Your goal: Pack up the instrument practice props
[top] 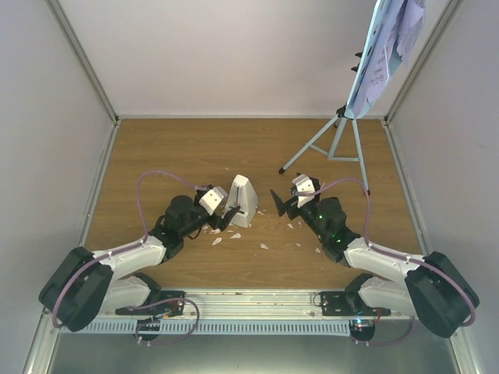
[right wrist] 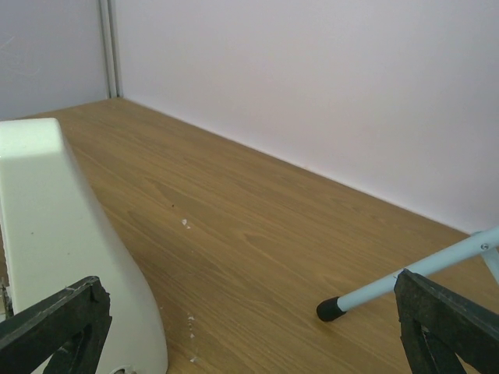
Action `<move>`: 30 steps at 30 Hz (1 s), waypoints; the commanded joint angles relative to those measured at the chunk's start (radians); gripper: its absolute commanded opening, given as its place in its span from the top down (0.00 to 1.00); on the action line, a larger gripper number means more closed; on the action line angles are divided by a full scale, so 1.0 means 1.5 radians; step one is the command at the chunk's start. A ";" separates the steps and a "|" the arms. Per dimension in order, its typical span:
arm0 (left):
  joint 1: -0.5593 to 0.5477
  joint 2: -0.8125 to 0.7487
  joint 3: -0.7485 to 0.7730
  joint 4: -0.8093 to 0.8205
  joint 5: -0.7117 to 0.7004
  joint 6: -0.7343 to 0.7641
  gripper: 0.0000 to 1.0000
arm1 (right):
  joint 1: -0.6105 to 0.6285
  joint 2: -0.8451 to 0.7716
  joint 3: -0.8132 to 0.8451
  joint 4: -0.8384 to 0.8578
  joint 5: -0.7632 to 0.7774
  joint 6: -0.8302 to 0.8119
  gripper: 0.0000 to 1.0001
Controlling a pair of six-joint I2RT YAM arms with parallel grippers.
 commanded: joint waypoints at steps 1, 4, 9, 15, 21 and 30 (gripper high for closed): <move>0.018 0.043 0.036 0.066 0.008 0.026 0.09 | -0.002 0.009 0.002 0.021 0.008 0.007 0.00; 0.027 0.066 0.054 0.066 0.033 0.032 0.10 | -0.002 0.008 0.002 0.016 0.009 0.008 0.00; 0.031 0.094 0.077 0.051 0.071 0.035 0.14 | -0.003 0.010 0.003 0.015 0.012 0.007 0.00; 0.031 0.102 0.069 0.073 0.078 0.040 0.24 | -0.002 0.019 0.008 0.012 0.014 0.006 0.01; 0.031 0.115 0.068 0.086 0.081 0.034 0.34 | -0.002 0.026 0.012 0.010 0.015 0.006 0.00; 0.031 0.125 0.067 0.087 0.083 0.033 0.49 | -0.002 0.029 0.013 0.008 0.020 0.005 0.00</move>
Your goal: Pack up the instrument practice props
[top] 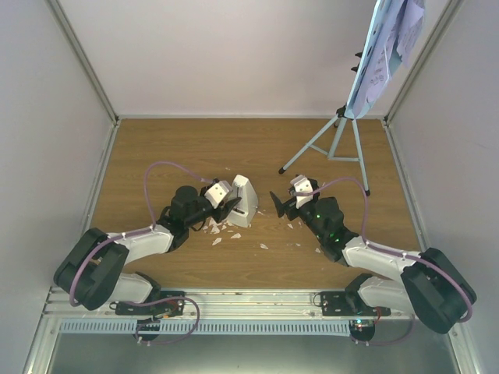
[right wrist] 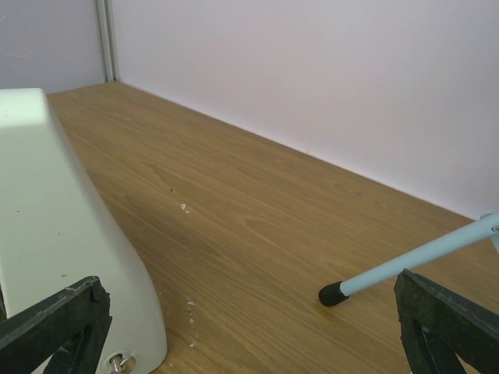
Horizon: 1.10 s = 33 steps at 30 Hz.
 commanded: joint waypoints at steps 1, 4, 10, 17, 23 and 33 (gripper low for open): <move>0.003 0.004 0.004 0.045 0.007 0.004 0.51 | -0.002 0.004 0.012 0.011 0.017 0.002 0.00; 0.003 0.003 0.003 0.044 0.009 0.003 0.54 | -0.003 0.003 0.012 0.010 0.019 0.001 0.00; 0.003 -0.001 0.001 0.042 0.010 0.003 0.59 | -0.002 0.002 0.012 0.008 0.020 0.001 0.00; 0.003 -0.007 0.001 0.041 0.012 0.002 0.65 | -0.003 0.001 0.012 0.008 0.023 0.000 0.00; 0.003 -0.010 -0.001 0.040 0.016 -0.002 0.59 | -0.003 -0.001 0.012 0.006 0.024 0.000 0.00; 0.003 -0.127 -0.050 0.023 0.018 -0.104 0.25 | -0.002 -0.044 0.007 -0.008 0.051 0.019 0.00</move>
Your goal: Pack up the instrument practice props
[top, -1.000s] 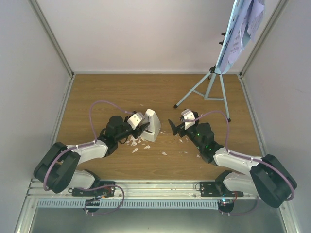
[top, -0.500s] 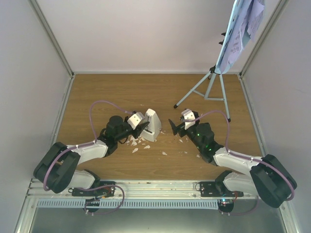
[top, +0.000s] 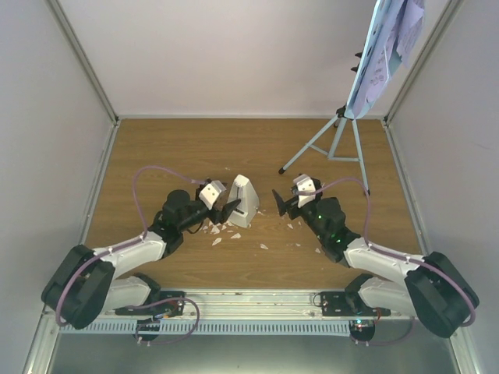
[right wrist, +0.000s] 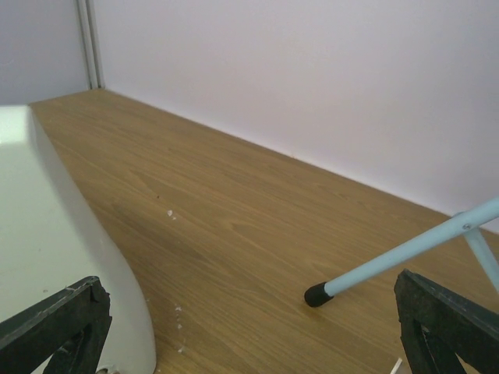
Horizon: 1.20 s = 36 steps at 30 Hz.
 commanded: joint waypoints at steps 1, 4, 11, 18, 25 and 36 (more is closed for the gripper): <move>0.002 -0.080 -0.044 0.025 0.008 -0.087 0.21 | -0.003 -0.040 0.005 0.003 0.036 0.021 0.00; 0.003 -0.111 -0.067 0.000 0.011 -0.150 0.09 | -0.012 -0.050 -0.003 0.013 0.081 0.065 0.00; 0.033 -0.049 -0.024 -0.079 0.081 -0.242 0.03 | -0.095 -0.051 0.019 -0.056 0.050 0.186 0.00; 0.083 0.022 -0.033 -0.024 0.111 -0.266 0.05 | -0.152 -0.071 0.018 -0.100 0.040 0.246 0.01; 0.116 0.102 0.007 -0.038 0.224 -0.239 0.16 | -0.182 -0.074 0.008 -0.101 0.029 0.258 0.00; 0.127 0.173 0.017 0.007 0.239 -0.229 0.31 | -0.199 -0.077 0.004 -0.101 -0.001 0.262 0.00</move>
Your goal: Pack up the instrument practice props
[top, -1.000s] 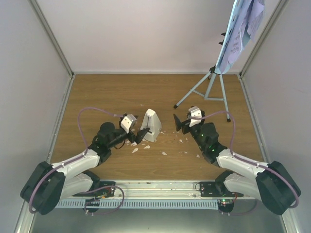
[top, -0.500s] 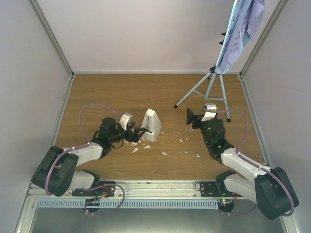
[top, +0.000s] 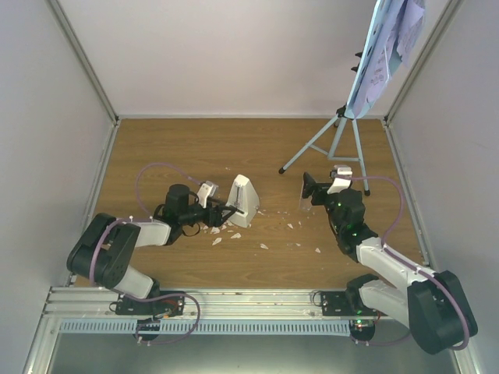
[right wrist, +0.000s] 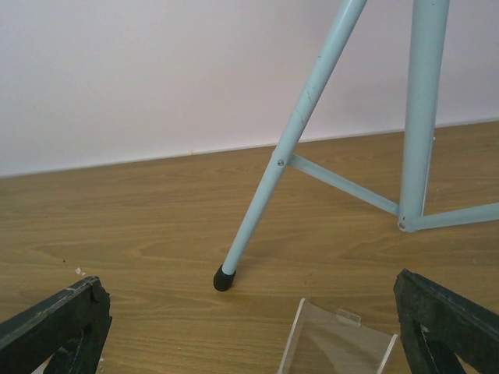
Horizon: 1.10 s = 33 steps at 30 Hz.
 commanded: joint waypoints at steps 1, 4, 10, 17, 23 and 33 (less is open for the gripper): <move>0.005 0.024 0.016 0.060 0.036 0.013 0.31 | -0.008 -0.007 -0.001 0.004 -0.005 0.009 0.00; 0.005 0.037 0.014 0.071 0.059 0.017 0.34 | -0.008 -0.006 -0.002 0.005 -0.003 0.009 0.00; 0.000 0.056 0.011 0.077 0.102 0.027 0.38 | -0.010 -0.007 -0.002 0.004 -0.005 0.009 0.00; -0.045 0.065 0.018 0.085 0.122 0.040 0.40 | -0.009 -0.012 -0.005 0.006 -0.014 0.002 0.00; -0.093 0.067 0.015 0.086 0.122 0.037 0.40 | -0.010 -0.012 -0.007 0.008 -0.011 0.001 0.00; -0.186 0.065 0.030 0.084 0.087 0.034 0.40 | -0.010 -0.036 -0.032 0.035 -0.003 0.003 0.00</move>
